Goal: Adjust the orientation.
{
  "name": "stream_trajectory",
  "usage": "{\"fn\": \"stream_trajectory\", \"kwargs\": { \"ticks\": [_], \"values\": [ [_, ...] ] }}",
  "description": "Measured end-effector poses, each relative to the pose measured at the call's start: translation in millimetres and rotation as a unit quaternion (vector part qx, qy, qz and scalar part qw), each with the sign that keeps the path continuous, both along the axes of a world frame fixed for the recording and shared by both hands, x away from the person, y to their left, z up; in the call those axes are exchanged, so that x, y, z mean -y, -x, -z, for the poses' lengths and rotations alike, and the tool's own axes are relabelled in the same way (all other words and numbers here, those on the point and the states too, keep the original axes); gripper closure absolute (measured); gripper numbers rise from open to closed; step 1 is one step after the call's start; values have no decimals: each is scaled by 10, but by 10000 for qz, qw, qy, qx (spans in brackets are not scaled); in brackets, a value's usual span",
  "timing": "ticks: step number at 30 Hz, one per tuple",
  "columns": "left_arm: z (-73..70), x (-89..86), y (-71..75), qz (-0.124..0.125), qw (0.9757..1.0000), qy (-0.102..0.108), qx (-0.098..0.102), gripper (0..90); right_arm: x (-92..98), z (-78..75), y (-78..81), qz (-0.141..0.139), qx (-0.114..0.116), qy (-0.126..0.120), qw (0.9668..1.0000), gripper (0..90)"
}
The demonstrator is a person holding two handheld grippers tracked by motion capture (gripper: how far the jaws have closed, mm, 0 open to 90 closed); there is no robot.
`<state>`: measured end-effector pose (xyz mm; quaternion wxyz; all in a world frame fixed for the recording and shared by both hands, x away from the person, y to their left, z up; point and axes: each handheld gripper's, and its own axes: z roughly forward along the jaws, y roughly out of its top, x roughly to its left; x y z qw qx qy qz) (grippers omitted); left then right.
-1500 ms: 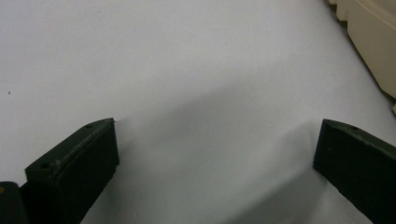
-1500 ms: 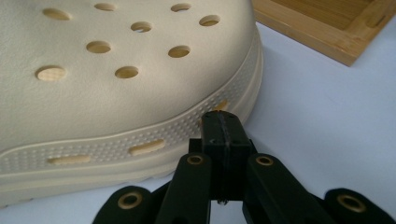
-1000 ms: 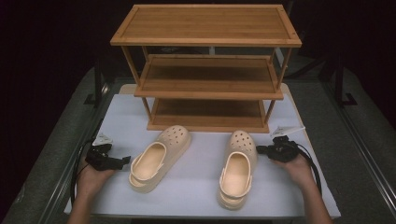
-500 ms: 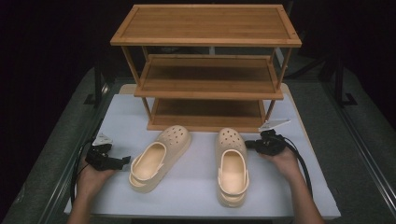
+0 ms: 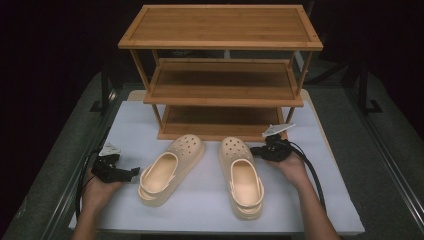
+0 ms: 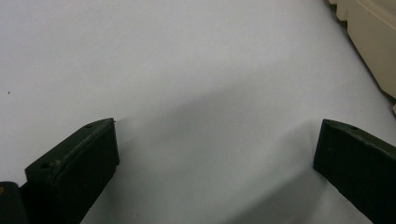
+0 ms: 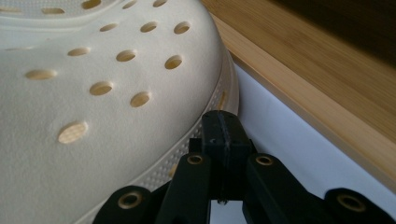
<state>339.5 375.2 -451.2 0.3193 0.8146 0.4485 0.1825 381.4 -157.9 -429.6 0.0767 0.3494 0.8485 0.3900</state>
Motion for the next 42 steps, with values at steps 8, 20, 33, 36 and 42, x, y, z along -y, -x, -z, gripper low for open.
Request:
{"fn": "stream_trajectory", "kwargs": {
  "ticks": [8,20,33,36,42],
  "values": [
    [1,1,0,-7,10000,8,0,0,-221,-3,-84,-179,14,9,9998,900],
    [0,0,0,-4,10000,10,-1,0,-371,-19,-113,-269,8,4,9996,886],
    [-1,2,2,-9,10000,20,13,0,-64,-268,142,28,10,-227,9997,560],
    [-8,3,4,10,10000,-13,24,0,25,-328,270,128,112,-247,9996,505],
    [-132,38,25,115,9998,44,146,0,203,-390,473,301,176,-381,9987,466]
  ]
}}
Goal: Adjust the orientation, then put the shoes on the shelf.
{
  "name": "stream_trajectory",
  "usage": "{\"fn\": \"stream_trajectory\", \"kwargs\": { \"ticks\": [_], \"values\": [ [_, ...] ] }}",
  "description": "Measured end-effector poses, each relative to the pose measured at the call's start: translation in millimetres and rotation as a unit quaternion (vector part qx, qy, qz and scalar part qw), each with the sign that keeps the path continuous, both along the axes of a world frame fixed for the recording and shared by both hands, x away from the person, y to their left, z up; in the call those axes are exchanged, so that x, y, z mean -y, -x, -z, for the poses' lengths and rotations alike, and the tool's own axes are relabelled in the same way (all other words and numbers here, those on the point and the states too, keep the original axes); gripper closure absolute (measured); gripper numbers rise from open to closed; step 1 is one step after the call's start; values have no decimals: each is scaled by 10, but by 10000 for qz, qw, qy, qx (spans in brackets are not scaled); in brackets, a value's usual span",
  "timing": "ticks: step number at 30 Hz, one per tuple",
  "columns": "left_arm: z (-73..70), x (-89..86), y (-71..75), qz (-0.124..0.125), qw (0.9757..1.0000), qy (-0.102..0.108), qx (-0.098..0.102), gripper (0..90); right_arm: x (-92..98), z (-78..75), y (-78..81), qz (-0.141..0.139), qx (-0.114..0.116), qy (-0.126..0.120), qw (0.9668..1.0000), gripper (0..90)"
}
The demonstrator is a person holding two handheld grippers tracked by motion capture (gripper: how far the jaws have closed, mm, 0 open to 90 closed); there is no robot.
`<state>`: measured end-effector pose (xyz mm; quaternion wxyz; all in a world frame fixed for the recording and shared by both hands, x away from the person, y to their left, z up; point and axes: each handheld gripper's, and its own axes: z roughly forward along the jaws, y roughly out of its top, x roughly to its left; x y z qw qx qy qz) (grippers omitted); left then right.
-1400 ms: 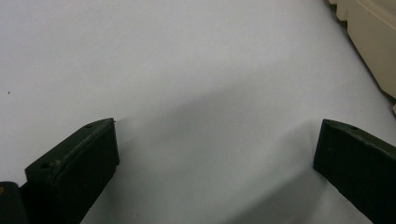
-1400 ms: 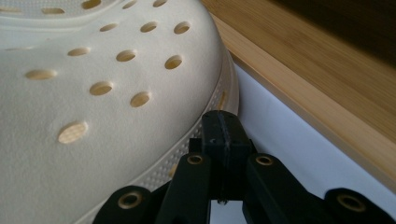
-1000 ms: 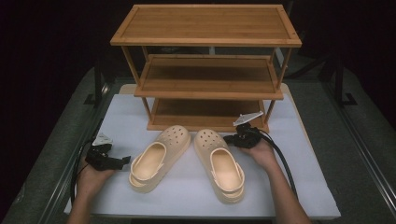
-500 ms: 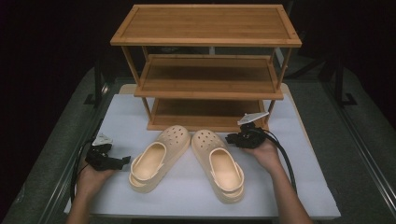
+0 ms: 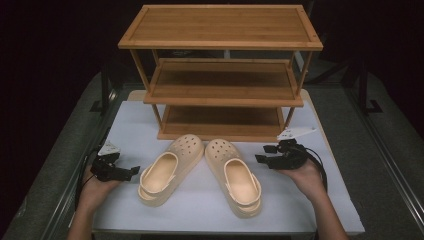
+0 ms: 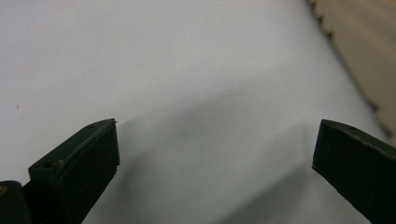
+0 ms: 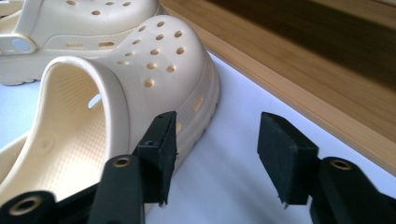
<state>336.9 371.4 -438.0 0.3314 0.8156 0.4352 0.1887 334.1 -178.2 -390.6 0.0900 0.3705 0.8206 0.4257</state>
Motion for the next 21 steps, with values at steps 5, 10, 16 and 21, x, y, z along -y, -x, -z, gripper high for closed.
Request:
{"fn": "stream_trajectory", "kwargs": {
  "ticks": [5,10,16,21],
  "values": [
    [-235,41,53,147,9993,273,223,12,72,-30,157,181,184,-122,9996,442],
    [-438,165,106,498,9964,566,376,68,69,-37,247,137,219,-165,9995,410],
    [-589,437,128,1063,9910,676,462,86,-27,-68,272,-71,254,-222,9994,399],
    [-619,672,93,1425,9861,728,454,144,-100,-89,285,-215,252,-272,9991,399]
  ]
}}
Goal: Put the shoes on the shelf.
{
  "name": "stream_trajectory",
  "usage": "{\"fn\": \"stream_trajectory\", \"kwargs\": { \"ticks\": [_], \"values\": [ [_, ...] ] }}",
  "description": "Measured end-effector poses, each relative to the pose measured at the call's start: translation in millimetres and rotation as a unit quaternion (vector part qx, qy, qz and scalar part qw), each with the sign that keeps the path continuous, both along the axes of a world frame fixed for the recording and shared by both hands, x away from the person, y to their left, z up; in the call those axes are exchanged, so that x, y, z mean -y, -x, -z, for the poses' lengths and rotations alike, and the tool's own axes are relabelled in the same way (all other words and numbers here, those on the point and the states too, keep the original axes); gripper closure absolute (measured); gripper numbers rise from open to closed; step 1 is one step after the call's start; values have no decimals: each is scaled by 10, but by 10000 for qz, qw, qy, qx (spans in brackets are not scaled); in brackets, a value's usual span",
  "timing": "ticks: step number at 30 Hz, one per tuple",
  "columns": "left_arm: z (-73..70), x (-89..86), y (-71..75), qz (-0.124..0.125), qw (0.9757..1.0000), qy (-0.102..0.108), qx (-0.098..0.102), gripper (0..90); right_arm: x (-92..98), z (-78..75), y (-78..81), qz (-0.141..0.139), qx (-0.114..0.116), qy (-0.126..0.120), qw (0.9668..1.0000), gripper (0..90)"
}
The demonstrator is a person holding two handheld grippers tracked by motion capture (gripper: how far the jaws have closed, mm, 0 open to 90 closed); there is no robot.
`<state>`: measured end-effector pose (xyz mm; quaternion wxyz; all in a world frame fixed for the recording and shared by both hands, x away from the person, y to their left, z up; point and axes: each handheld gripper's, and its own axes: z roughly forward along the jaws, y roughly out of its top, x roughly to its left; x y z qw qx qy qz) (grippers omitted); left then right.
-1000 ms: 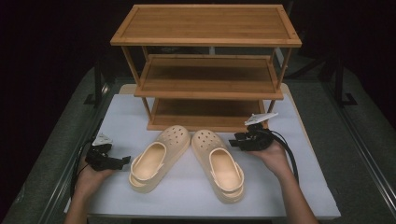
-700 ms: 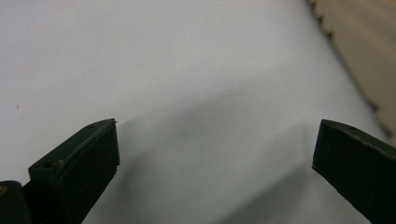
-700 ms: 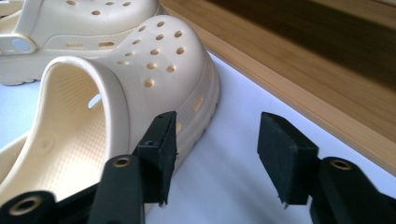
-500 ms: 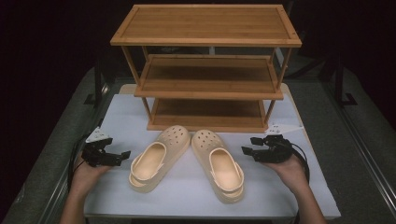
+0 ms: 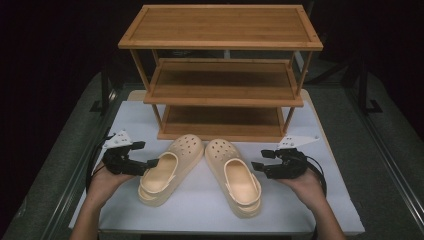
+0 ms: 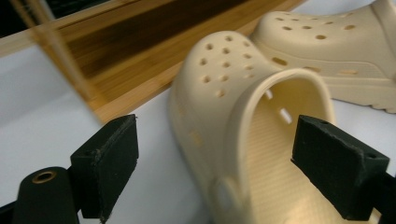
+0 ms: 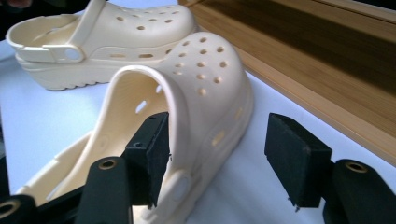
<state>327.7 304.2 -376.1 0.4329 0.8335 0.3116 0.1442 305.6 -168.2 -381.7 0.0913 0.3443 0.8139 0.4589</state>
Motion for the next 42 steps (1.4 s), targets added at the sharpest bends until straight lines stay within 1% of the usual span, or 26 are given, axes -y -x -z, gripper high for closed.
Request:
{"fn": "stream_trajectory", "kwargs": {
  "ticks": [3,8,10,12,14,18,21,23,24,25,27,31,32,35,36,37,38,40,42],
  "values": [
    [15,117,-36,141,9999,-61,-29,149,-51,-1,8,-87,3,2,10000,399],
    [70,233,-91,307,9994,-97,-96,250,-128,26,-3,-188,-33,24,9998,399],
    [90,258,-105,348,9992,-145,-124,284,-159,39,-13,-218,-44,12,9998,405],
    [106,279,-110,367,9990,-244,-105,330,-198,55,-33,-270,-72,-12,9996,411],
    [120,291,-117,393,9988,-286,-95,366,-248,76,-44,-315,-88,13,9995,416],
    [136,296,-134,367,9988,-307,-98,470,-321,121,-64,-360,-128,70,9992,428],
    [139,301,-145,306,9989,-338,-55,541,-356,154,-88,-346,-133,116,9992,445],
    [144,299,-152,270,9991,-325,-55,562,-372,176,-103,-337,-171,129,9992,447],
    [146,298,-154,256,9991,-332,-54,580,-376,183,-108,-333,-172,144,9992,451],
    [148,297,-157,235,9991,-363,-45,580,-381,191,-112,-317,-167,154,9992,456],
    [153,304,-156,189,9990,-401,4,612,-389,213,-129,-287,-168,193,9993,493],
    [145,321,-140,161,9983,-548,81,642,-409,247,-145,-258,-185,270,9991,569],
    [140,326,-135,136,9981,-597,111,654,-414,252,-144,-242,-171,305,9991,599],
    [129,336,-121,77,9975,-684,160,690,-419,245,-135,-224,-100,337,9991,627],
    [128,342,-117,68,9974,-693,168,700,-421,238,-124,-218,-43,388,9990,647],
    [128,347,-113,53,9974,-695,179,700,-421,238,-124,-218,-43,388,9990,647],
    [121,352,-106,42,9968,-764,213,708,-423,235,-120,-203,-34,399,9990,657],
    [110,367,-92,1,9957,-876,303,737,-428,220,-103,-178,60,487,9986,697],
    [92,388,-73,-66,9937,-1039,411,771,-429,205,-84,-62,166,584,9981,744]
  ]
}}
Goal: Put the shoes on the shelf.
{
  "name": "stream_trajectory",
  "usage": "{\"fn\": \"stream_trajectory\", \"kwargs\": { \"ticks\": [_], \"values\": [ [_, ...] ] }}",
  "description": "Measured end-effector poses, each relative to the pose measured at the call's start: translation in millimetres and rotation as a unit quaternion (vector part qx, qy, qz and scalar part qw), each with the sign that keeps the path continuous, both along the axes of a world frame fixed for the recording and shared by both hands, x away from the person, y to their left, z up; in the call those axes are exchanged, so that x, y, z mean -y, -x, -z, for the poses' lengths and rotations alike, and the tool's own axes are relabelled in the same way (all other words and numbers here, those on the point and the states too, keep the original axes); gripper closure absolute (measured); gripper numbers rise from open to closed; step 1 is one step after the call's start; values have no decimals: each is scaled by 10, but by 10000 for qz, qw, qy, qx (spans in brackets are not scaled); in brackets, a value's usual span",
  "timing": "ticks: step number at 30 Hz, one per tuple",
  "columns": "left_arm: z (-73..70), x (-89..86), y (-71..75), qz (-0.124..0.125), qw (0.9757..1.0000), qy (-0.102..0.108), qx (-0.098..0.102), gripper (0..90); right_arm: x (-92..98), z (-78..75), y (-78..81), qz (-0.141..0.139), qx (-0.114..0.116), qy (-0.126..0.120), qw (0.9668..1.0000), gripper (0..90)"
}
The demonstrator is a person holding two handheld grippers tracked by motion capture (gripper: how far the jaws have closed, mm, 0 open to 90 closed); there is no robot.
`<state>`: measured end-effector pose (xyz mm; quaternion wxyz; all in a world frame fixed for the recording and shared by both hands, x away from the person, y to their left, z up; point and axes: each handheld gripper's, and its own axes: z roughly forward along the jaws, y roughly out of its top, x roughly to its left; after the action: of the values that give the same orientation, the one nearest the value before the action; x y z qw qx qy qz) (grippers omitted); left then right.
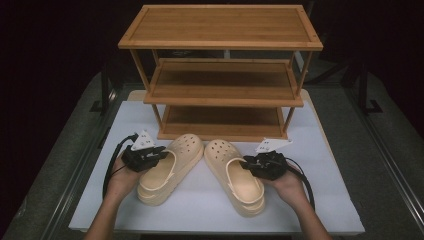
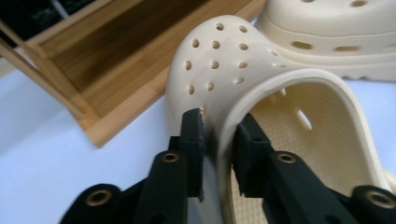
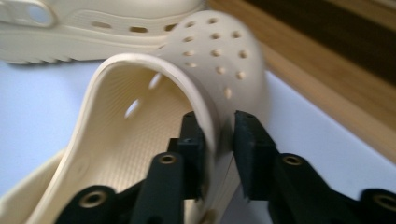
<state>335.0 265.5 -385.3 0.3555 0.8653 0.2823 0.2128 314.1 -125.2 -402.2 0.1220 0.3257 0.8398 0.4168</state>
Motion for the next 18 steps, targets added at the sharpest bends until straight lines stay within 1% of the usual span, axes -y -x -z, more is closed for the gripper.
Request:
{"fn": "stream_trajectory", "kwargs": {
  "ticks": [3,5,6,7,8,9,11,15,18],
  "values": [
    [-34,20,19,-164,9997,-157,115,815,26,-34,17,187,220,143,9995,792],
    [-53,13,21,-272,9996,-21,61,834,64,-54,17,345,347,203,9986,820],
    [-60,10,20,-278,9996,81,18,835,85,-60,15,400,355,207,9984,828],
    [-65,11,20,-266,9996,119,10,835,102,-66,14,434,342,197,9983,838],
    [-76,16,26,-250,9996,119,-7,836,112,-70,15,460,344,207,9981,840],
    [-83,28,32,-239,9997,106,-10,835,140,-81,11,463,334,164,9982,841],
    [-96,59,45,-219,9998,1,7,835,146,-89,17,493,355,180,9980,841],
    [-110,103,64,-201,9998,45,12,835,186,-115,25,555,424,274,9972,840],
    [-125,137,74,-161,9999,32,28,834,224,-129,30,605,445,235,9969,841]
  ]
}}
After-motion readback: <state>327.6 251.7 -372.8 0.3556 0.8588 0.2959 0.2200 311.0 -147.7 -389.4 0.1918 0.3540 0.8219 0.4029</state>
